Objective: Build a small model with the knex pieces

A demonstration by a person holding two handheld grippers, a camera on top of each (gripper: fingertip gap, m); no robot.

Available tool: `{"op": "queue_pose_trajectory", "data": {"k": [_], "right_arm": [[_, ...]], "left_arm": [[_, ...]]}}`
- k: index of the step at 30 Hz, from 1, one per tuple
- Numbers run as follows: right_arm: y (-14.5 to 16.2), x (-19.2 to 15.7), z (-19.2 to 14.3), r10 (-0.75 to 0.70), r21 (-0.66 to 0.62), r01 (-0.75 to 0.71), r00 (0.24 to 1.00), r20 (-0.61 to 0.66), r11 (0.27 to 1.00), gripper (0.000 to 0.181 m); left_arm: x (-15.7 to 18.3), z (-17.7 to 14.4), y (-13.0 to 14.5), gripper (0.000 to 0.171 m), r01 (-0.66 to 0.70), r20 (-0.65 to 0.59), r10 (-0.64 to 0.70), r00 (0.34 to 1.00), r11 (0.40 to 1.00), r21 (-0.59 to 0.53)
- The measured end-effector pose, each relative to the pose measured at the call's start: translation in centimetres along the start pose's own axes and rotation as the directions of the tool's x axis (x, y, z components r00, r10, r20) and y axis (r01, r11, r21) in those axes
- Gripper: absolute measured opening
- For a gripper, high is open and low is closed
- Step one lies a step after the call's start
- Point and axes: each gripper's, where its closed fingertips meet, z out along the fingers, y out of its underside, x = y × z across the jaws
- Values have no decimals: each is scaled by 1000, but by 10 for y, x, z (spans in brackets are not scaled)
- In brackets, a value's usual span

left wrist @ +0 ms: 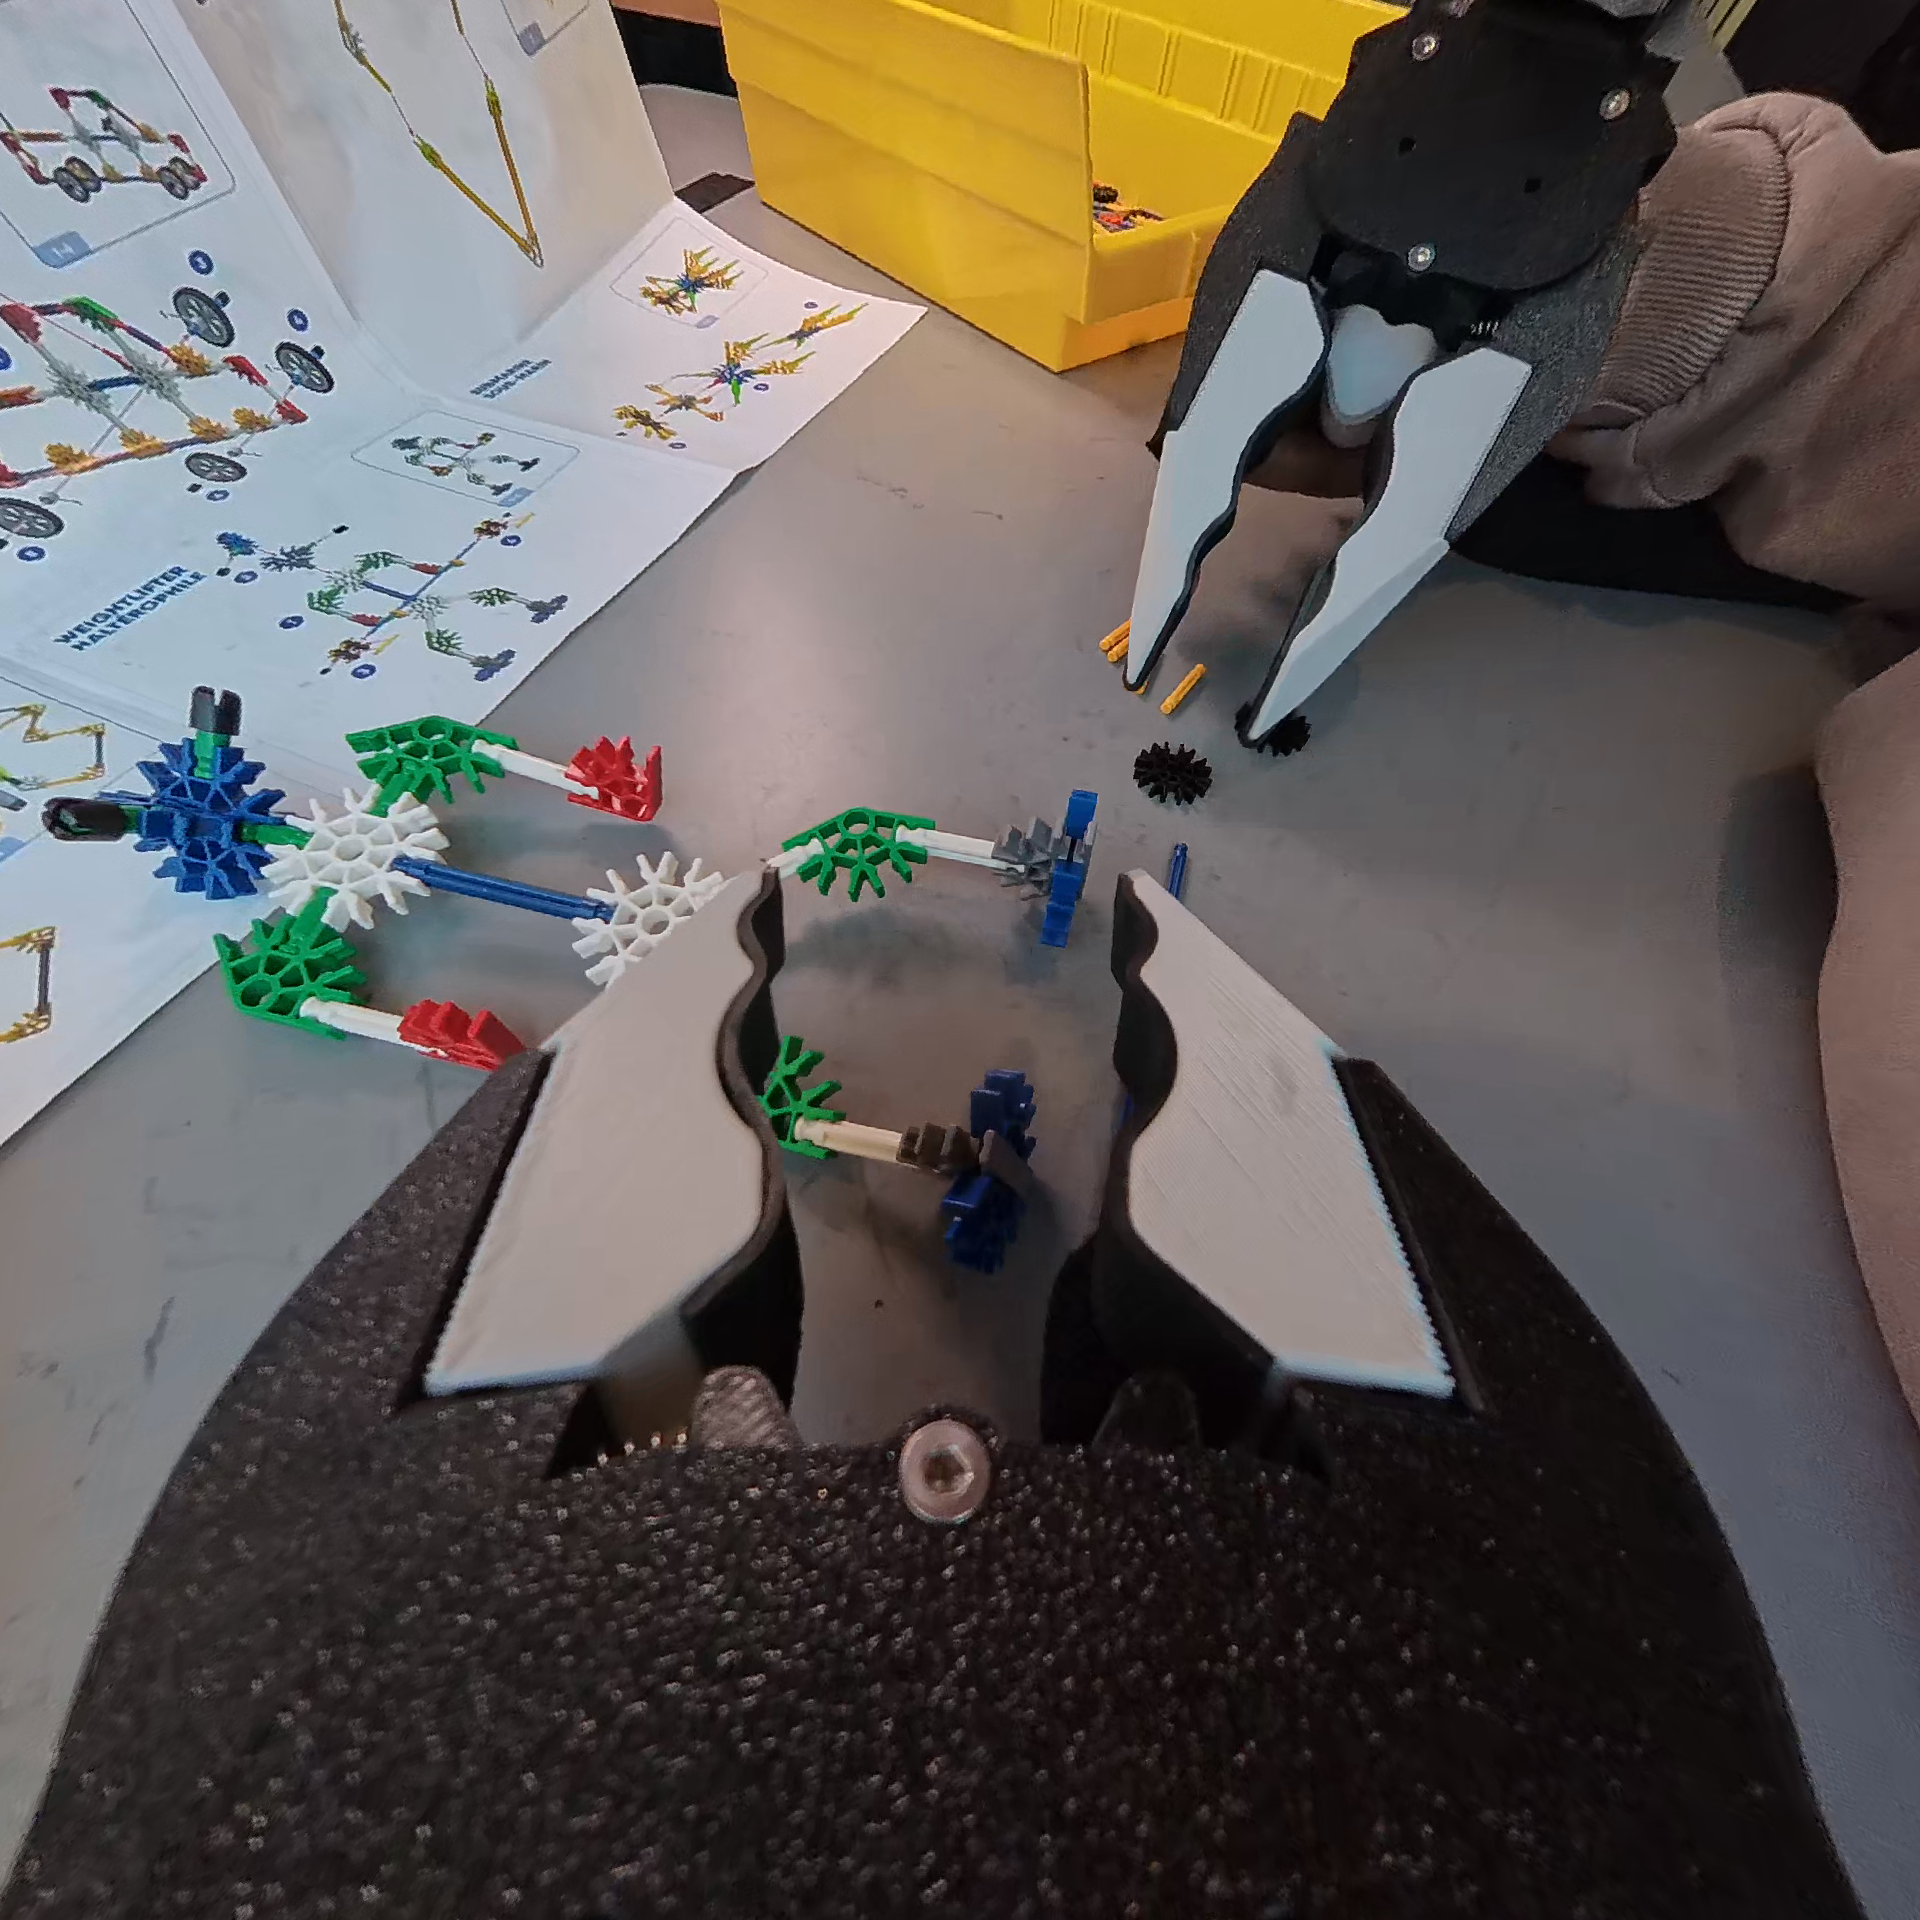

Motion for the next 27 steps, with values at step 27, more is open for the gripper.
{"op": "queue_pose_trajectory", "data": {"k": [27], "right_arm": [[-101, -13, -30, -392, 239, 546, 786, -479, 803, 21]], "left_arm": [[73, 10, -58, 34, 462, -426, -376, 822, 879, 115]]}}
